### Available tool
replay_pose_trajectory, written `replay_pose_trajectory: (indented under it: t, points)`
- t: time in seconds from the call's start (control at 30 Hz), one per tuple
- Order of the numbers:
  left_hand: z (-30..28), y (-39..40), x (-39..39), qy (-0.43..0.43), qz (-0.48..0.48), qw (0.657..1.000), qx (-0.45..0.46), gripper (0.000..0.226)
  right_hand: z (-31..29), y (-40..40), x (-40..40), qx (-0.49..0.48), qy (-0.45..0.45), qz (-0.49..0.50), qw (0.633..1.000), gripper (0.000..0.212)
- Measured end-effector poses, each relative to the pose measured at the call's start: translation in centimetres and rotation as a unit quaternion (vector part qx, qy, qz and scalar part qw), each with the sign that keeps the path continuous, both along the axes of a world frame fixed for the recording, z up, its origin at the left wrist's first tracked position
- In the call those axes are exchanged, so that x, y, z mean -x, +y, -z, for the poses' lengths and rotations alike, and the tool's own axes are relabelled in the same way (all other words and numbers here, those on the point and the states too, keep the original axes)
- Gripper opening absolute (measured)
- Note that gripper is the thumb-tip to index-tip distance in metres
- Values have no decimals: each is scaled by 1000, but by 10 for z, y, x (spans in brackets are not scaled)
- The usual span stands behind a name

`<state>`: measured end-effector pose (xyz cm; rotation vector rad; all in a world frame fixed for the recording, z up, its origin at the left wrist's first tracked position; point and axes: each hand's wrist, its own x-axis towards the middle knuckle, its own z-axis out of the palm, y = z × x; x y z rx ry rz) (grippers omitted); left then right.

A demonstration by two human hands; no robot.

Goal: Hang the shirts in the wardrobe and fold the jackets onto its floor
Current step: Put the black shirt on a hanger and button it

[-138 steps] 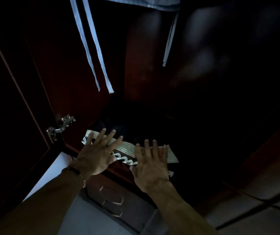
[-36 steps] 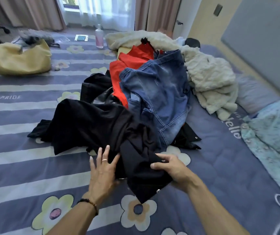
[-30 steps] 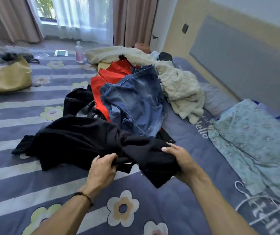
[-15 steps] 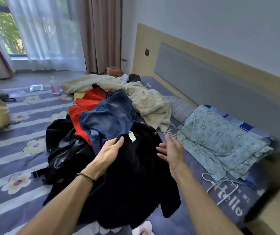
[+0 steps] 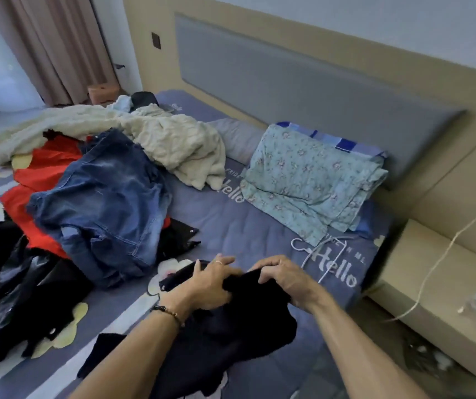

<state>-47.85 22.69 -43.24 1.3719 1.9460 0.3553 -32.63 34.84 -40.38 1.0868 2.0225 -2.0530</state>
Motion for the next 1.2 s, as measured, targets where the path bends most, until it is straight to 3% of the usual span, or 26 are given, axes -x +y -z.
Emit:
replay_pose_trajectory:
  t: [0.1, 0.2, 0.27, 0.33, 0.4, 0.6, 0.7, 0.8, 0.9, 1.0, 1.1, 1.2]
  points:
    - [31, 60, -24, 39, 13, 999, -35, 10, 29, 61, -36, 42, -7, 99, 994, 23]
    - [57, 110, -24, 97, -32, 993, -53, 18, 75, 122, -53, -4, -62, 181, 981, 13]
    - [82, 149, -22, 118, -44, 990, -57, 22, 121, 165, -57, -48, -125, 196, 971, 35]
    - [101, 179, -16, 101, -54, 992, -61, 23, 162, 195, -56, -113, -210, 167, 957, 49]
    - [124, 208, -11, 91, -64, 992, -54, 22, 201, 224, -50, -152, -264, 147, 941, 50]
    - [198, 272, 11, 84, -62, 994, -29, 23, 294, 285, -21, -165, -303, 99, 933, 72]
    - [227, 283, 10, 47, -65, 997, -14, 24, 326, 296, -17, -193, -334, 64, 920, 60]
    - [231, 285, 7, 9, -82, 996, -16, 25, 324, 297, -23, -225, -333, 106, 909, 11]
    - [215, 290, 11, 3, -87, 996, -22, 24, 300, 286, -36, -238, -306, 231, 893, 16]
    - [186, 293, 13, -3, -72, 997, -41, 23, 260, 267, -43, -202, -202, 324, 902, 26]
    - [151, 291, 9, -3, -46, 997, -68, 23, 205, 248, -28, -135, -53, 305, 941, 6]
    - [103, 274, 6, -4, -37, 992, -117, 31, 149, 222, -12, -140, 11, 209, 968, 14]
